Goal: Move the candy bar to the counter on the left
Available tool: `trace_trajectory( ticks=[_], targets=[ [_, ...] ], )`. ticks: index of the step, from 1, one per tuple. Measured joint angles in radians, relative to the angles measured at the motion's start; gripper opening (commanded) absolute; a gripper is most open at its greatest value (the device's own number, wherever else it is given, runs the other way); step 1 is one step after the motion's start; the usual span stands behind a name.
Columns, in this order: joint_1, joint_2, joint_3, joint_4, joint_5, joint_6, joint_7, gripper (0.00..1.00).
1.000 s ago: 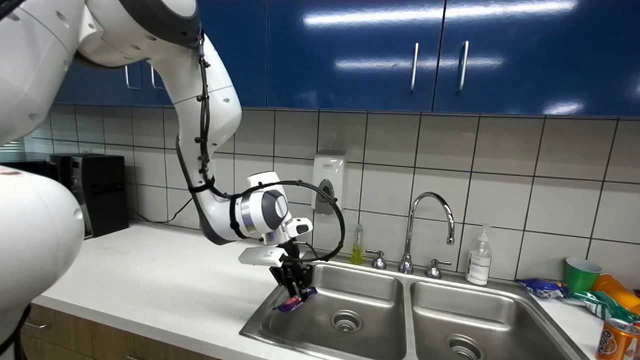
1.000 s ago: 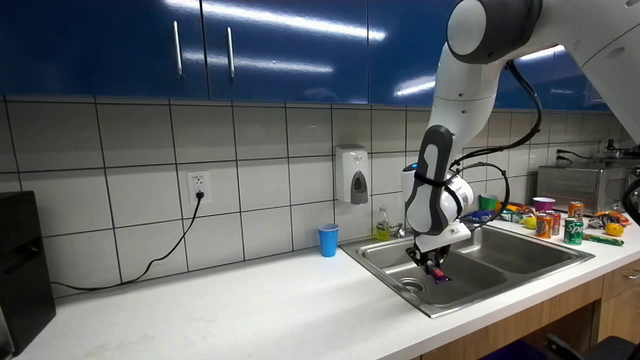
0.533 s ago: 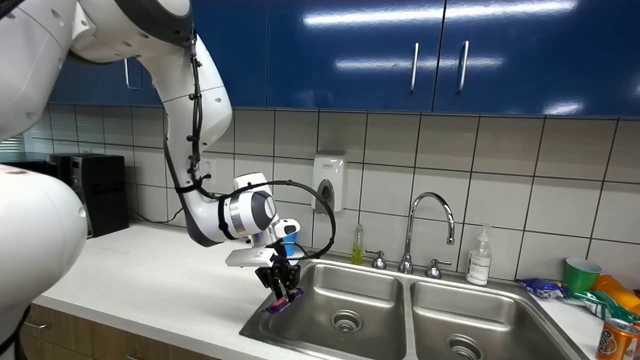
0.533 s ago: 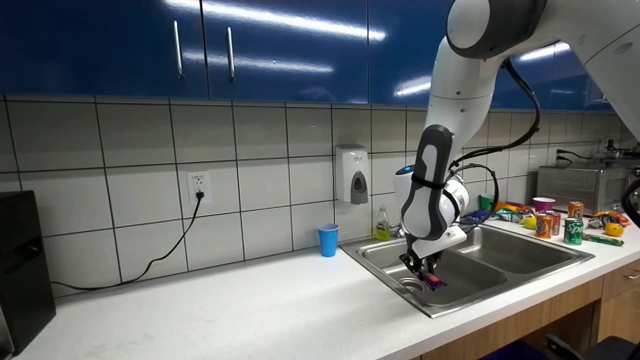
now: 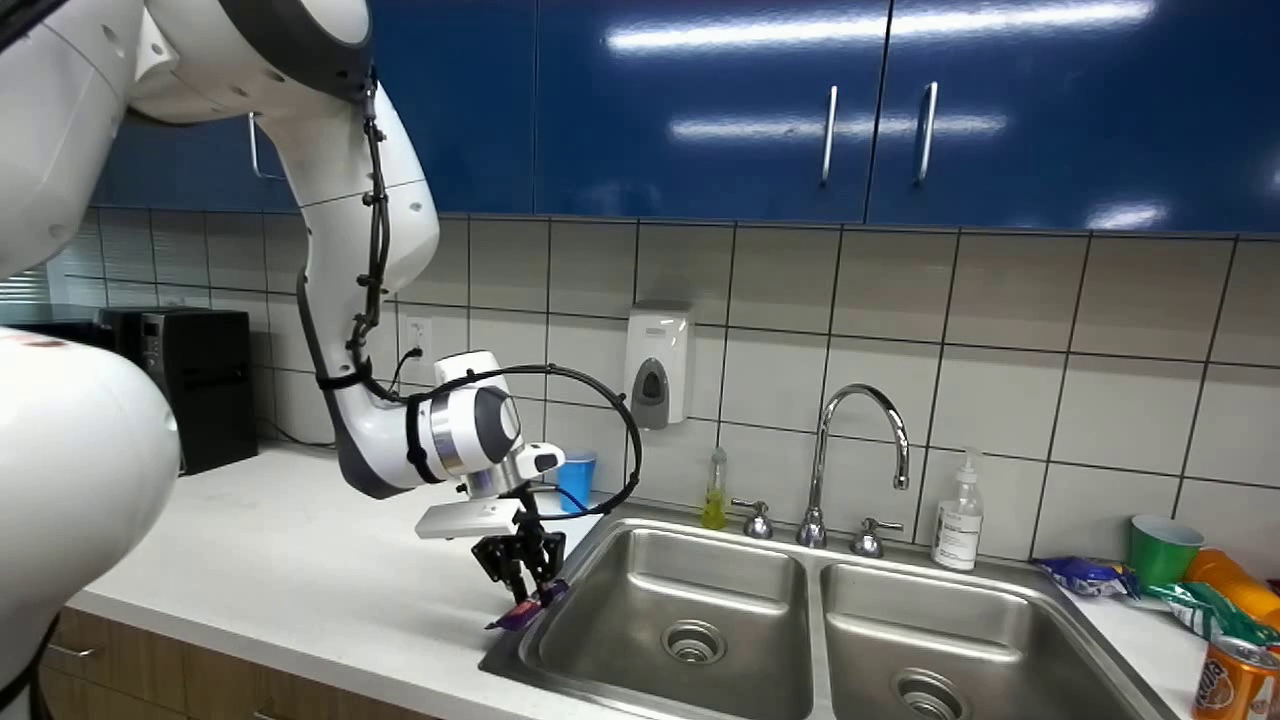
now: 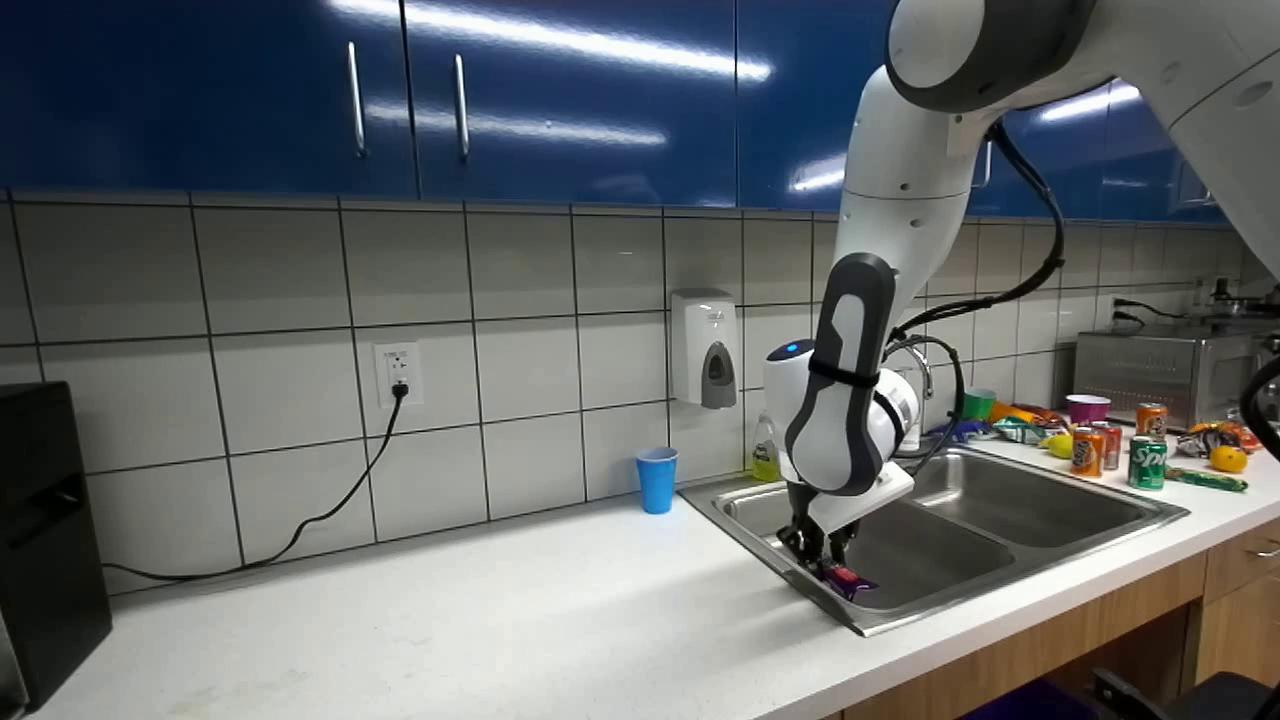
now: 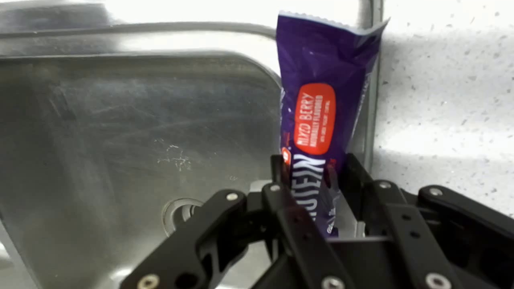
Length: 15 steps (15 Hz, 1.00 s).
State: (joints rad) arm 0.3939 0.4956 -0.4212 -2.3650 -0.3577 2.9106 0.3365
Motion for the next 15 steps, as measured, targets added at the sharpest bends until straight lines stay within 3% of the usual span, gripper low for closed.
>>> trace_trajectory(
  ticks=[15],
  targets=[
    [0.041, 0.0, 0.048, -0.043, -0.057, 0.017, -0.041, 0.13]
  ],
)
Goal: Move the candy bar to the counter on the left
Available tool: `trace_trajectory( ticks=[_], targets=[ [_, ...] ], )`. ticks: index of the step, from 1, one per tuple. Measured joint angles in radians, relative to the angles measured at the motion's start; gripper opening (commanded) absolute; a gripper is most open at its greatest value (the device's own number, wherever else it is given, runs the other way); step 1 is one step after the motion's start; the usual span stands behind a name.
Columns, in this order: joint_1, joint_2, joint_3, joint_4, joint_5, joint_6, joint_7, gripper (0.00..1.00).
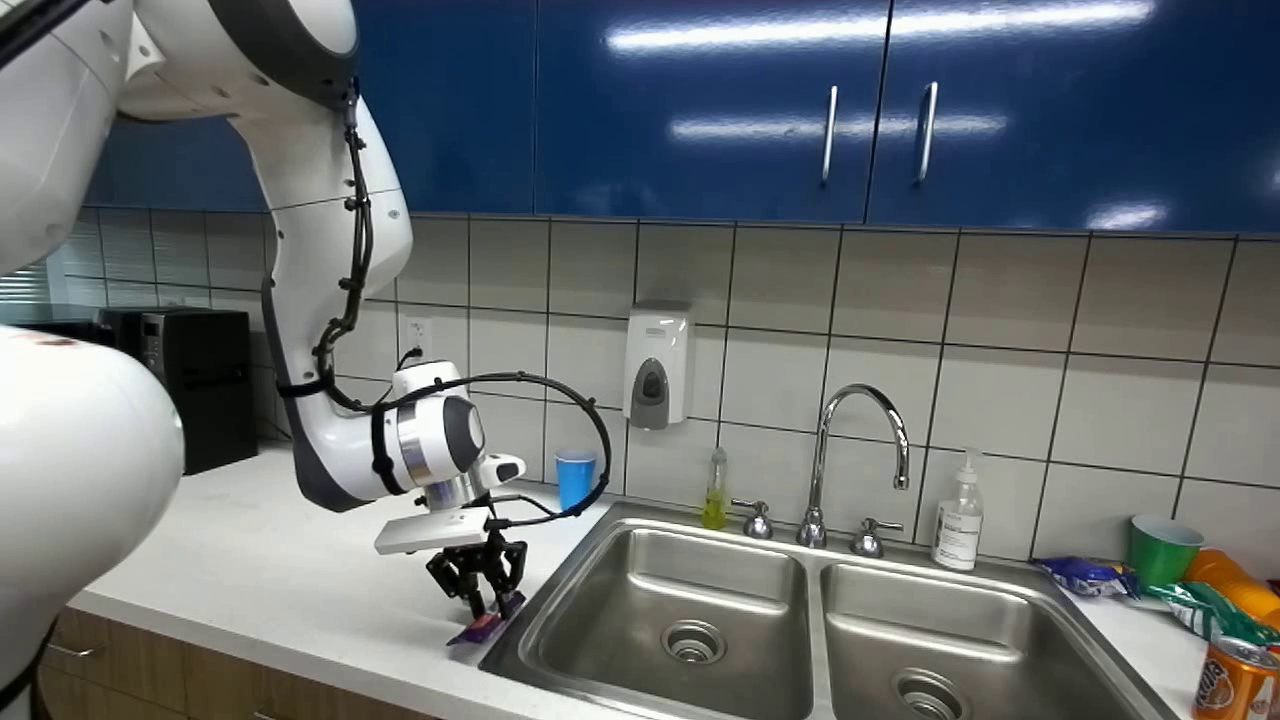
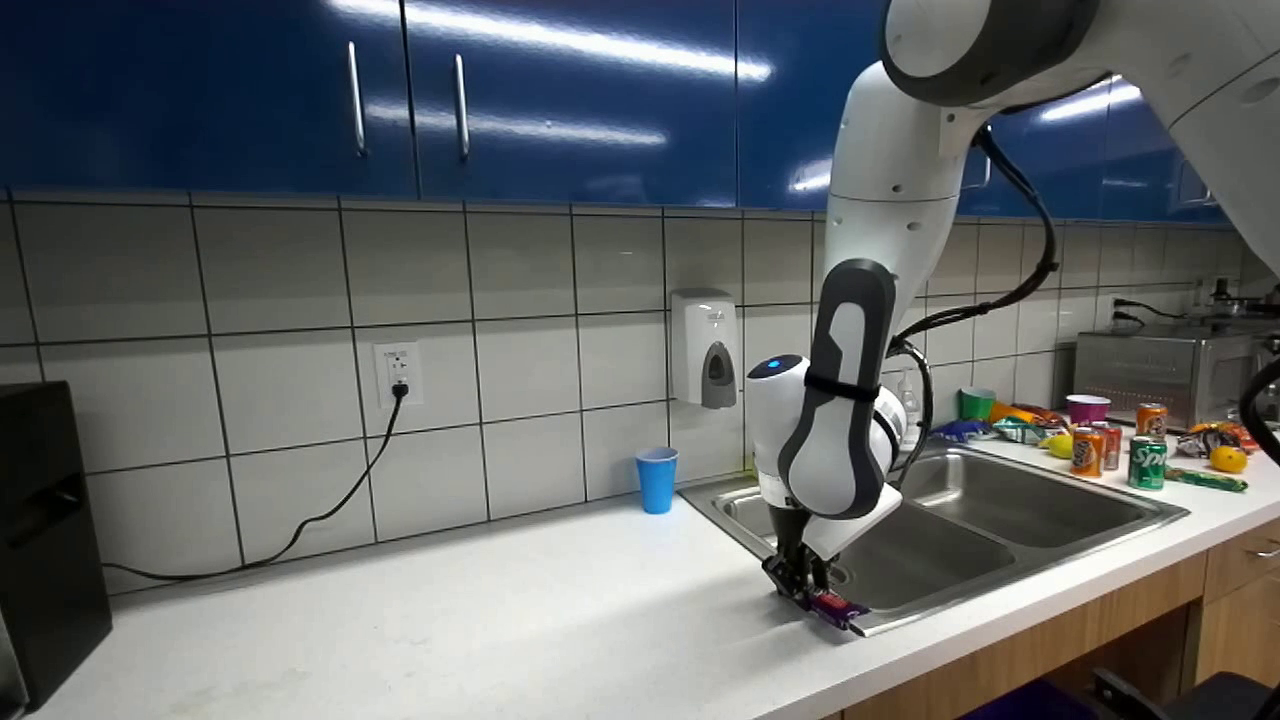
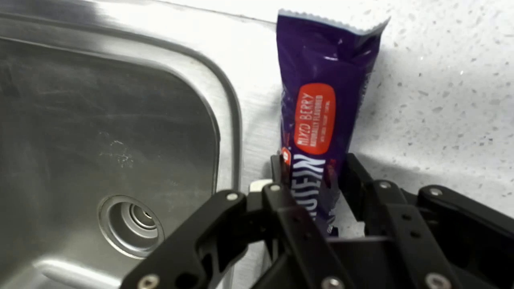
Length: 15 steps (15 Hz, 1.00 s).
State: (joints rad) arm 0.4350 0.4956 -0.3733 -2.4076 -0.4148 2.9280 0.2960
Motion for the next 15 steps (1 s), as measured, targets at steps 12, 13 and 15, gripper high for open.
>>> trace_trajectory(
  ticks=[12, 13, 15],
  targets=[
    [0.003, 0.001, 0.028, -0.019, -0.001, 0.009, -0.028, 0.92],
    [0.003, 0.001, 0.028, -0.02, 0.0, 0.009, -0.028, 0.99],
    [0.001, 0.001, 0.028, -0.021, 0.001, 0.008, -0.028, 1.0]
  ],
)
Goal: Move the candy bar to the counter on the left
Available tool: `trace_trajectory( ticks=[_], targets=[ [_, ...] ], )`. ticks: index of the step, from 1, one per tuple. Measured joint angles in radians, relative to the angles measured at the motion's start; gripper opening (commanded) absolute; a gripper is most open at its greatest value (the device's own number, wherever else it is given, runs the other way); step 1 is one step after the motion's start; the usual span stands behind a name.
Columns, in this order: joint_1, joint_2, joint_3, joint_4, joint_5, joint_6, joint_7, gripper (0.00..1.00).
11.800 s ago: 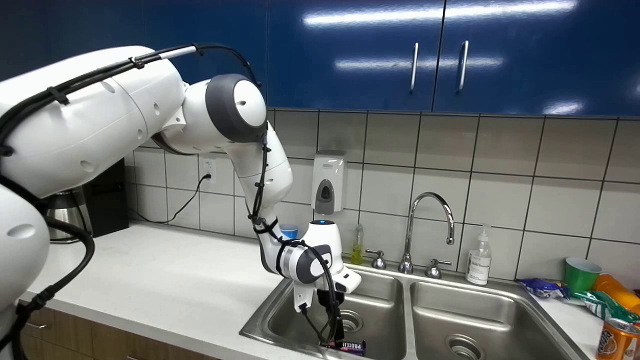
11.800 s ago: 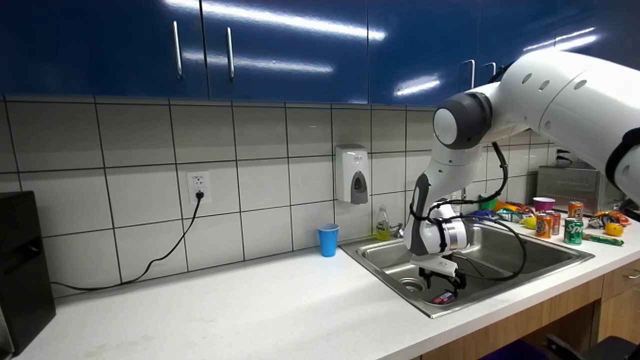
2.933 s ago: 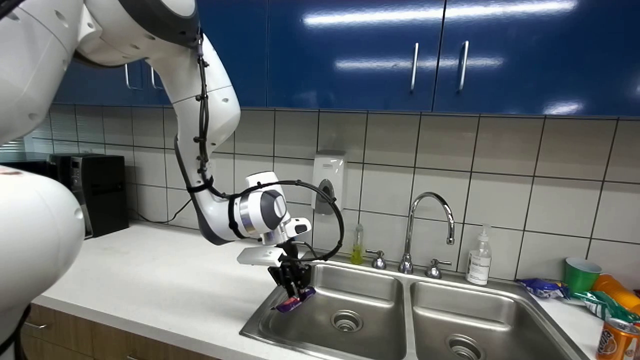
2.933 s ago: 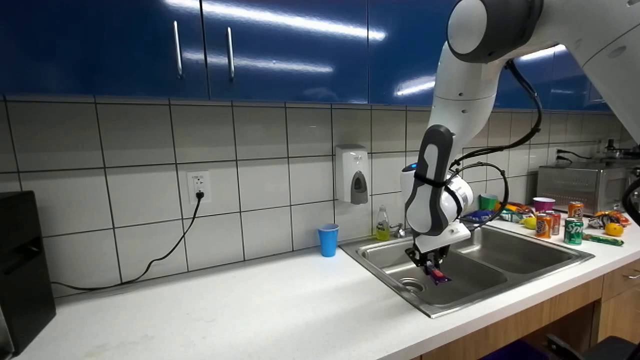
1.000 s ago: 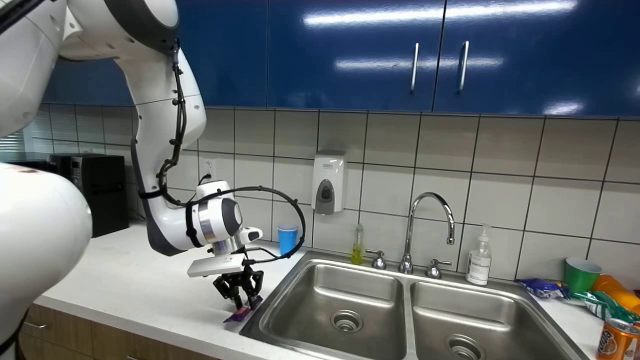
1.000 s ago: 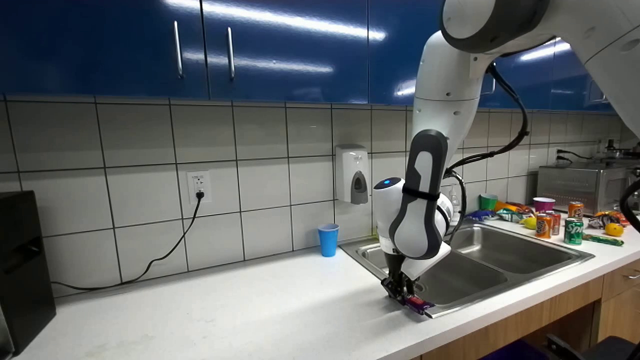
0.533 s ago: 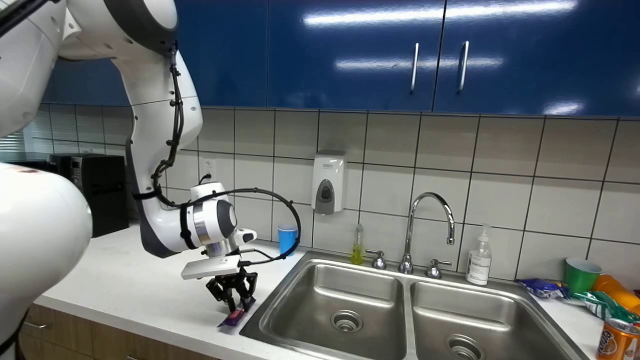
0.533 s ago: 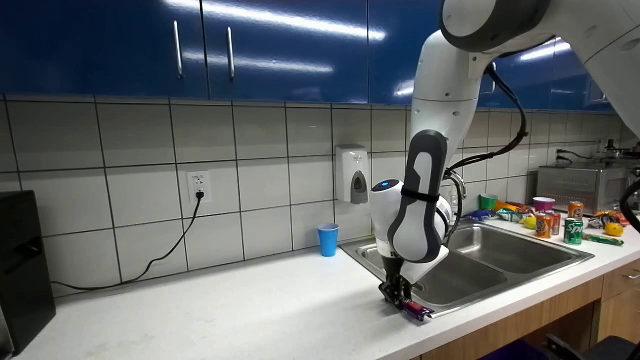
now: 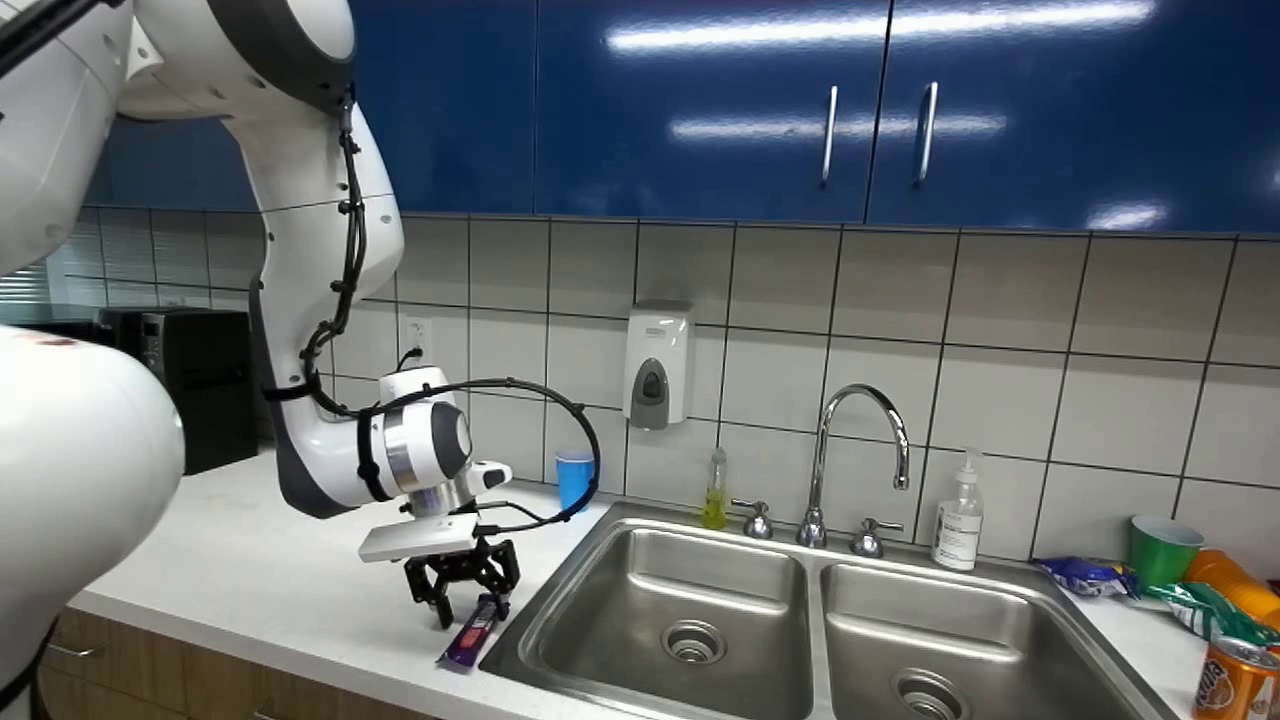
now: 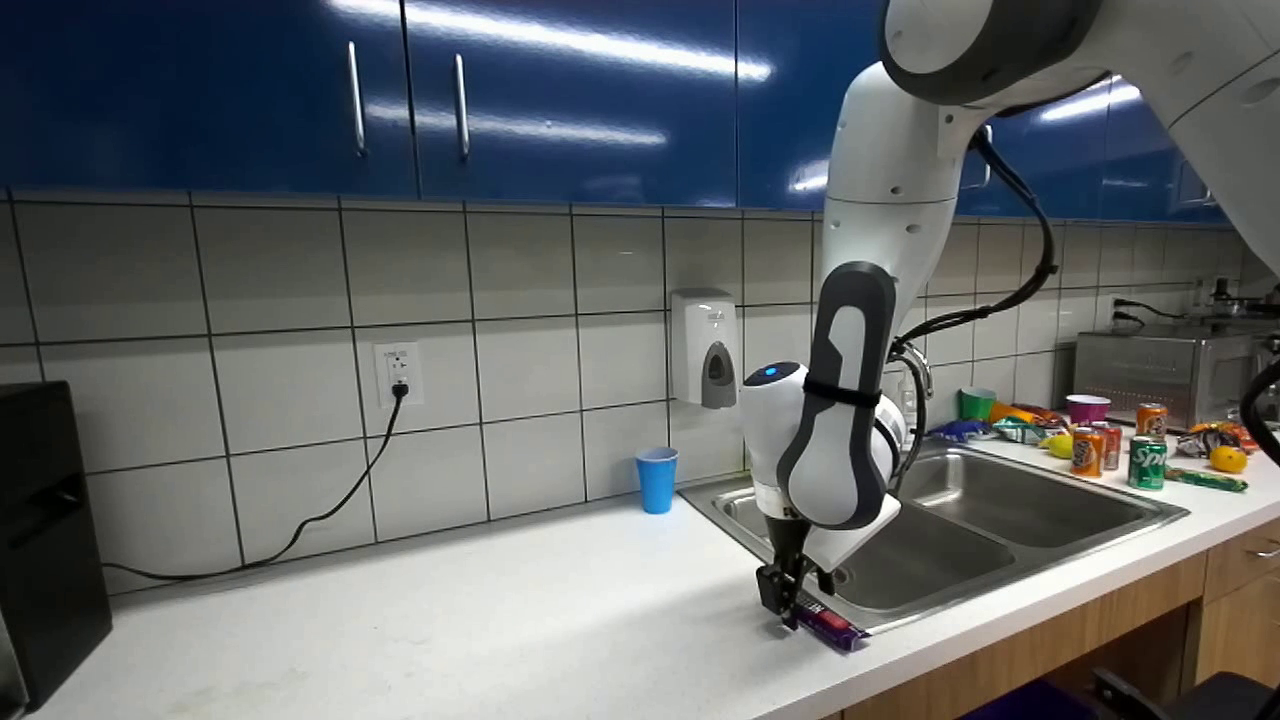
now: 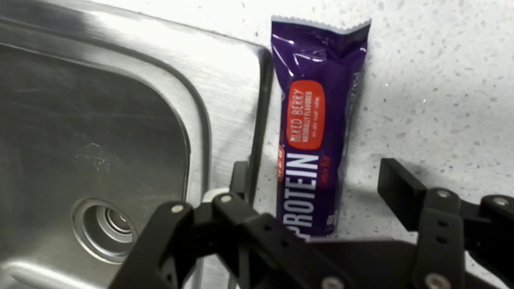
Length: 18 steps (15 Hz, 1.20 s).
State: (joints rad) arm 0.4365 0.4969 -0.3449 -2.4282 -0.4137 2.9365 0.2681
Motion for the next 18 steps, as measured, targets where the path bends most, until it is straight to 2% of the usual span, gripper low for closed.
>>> trace_trajectory(
  ticks=[10, 18],
  targets=[
    [-0.019, -0.037, -0.014, 0.0, 0.056, -0.002, 0.007, 1.0],
    [-0.088, -0.084, -0.007, 0.006, 0.2, -0.007, 0.046, 1.0]
  ],
)
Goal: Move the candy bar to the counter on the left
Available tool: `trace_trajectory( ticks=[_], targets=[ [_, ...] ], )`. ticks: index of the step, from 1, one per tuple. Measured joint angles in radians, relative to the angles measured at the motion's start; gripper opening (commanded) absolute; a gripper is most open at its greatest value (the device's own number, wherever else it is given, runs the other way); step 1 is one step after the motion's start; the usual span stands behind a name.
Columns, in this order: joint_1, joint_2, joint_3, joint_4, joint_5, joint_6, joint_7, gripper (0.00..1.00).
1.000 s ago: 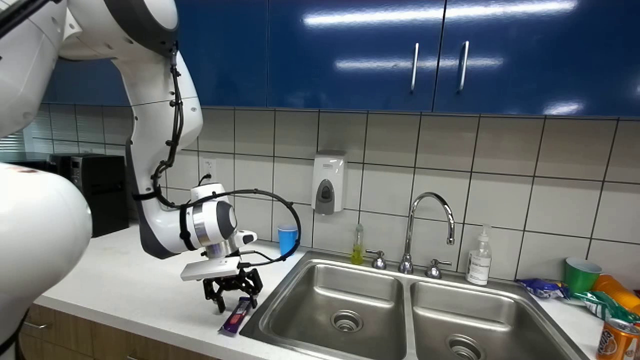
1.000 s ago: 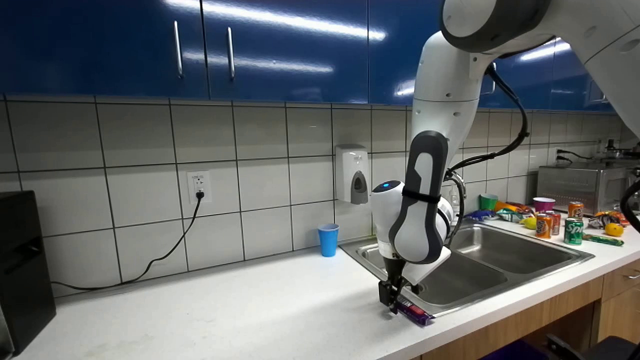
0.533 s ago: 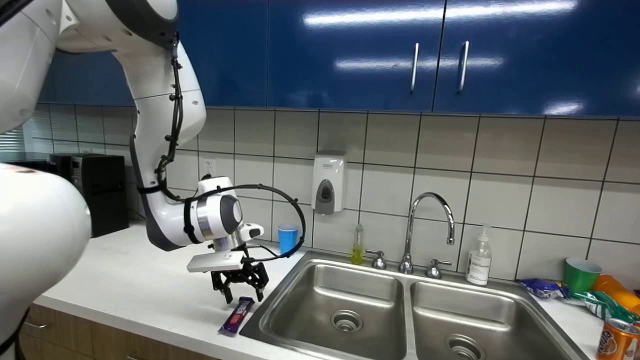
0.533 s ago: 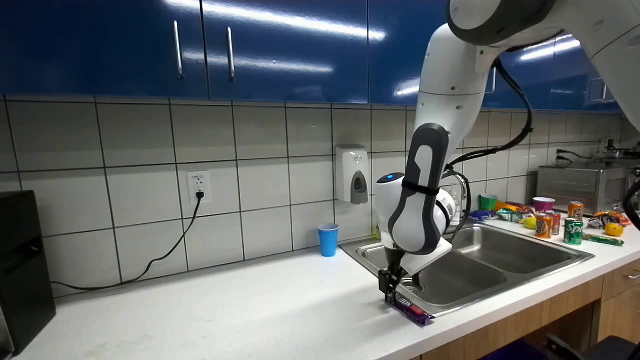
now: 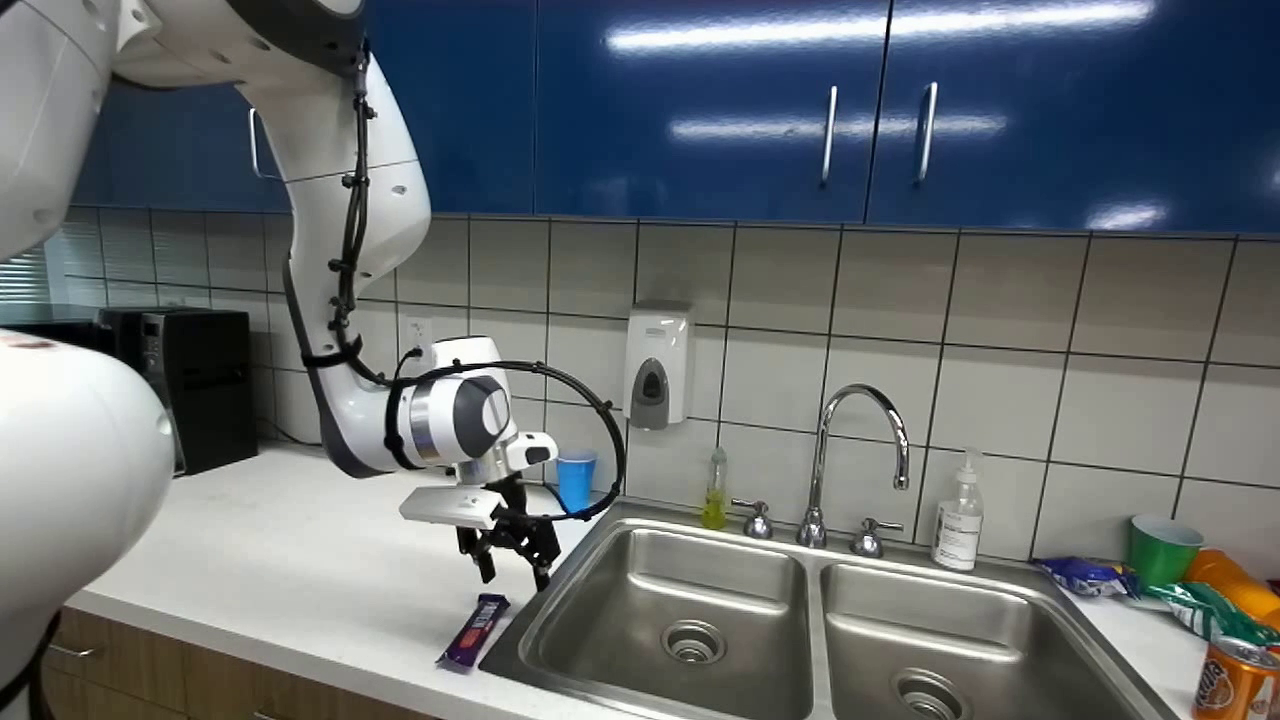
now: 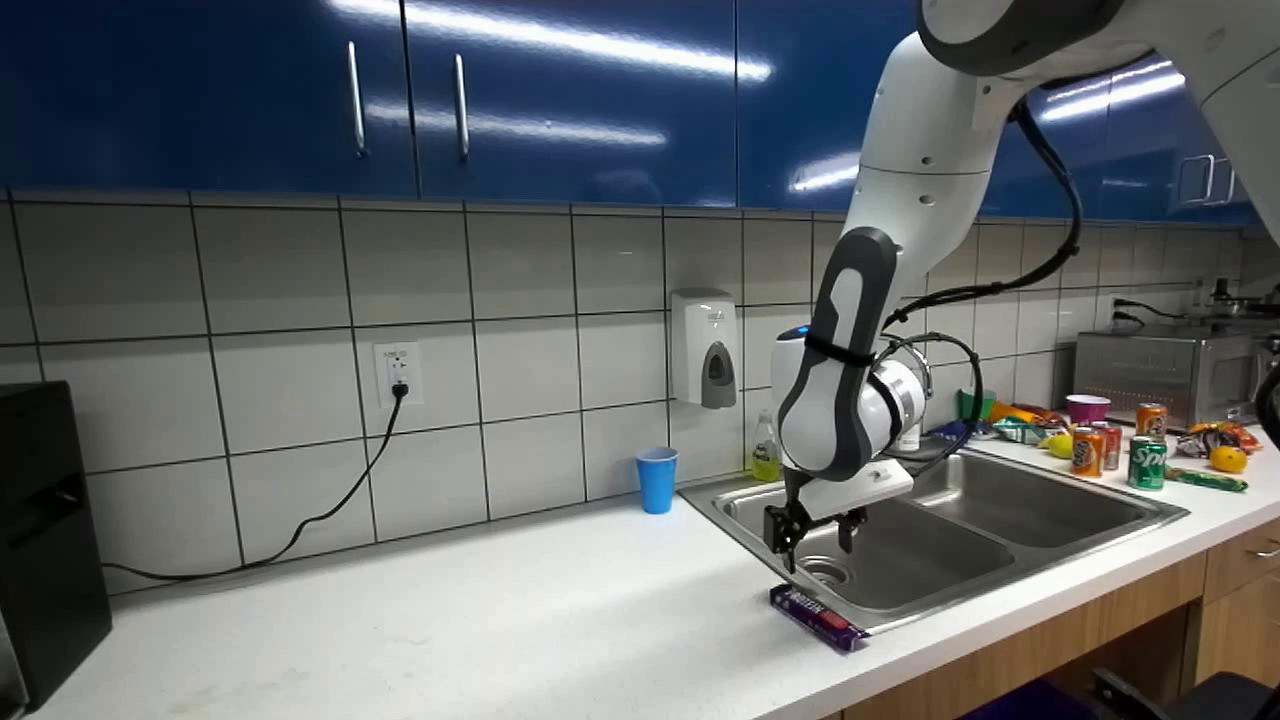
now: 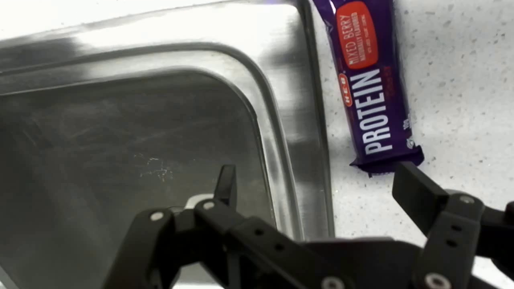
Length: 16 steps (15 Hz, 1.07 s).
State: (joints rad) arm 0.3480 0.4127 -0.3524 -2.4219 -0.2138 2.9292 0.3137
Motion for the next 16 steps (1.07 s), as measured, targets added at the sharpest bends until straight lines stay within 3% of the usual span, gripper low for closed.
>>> trace_trajectory(
  ticks=[16],
  targets=[
    [-0.074, -0.009, -0.052, 0.064, 0.129, 0.0, 0.176, 1.0]
  ],
)
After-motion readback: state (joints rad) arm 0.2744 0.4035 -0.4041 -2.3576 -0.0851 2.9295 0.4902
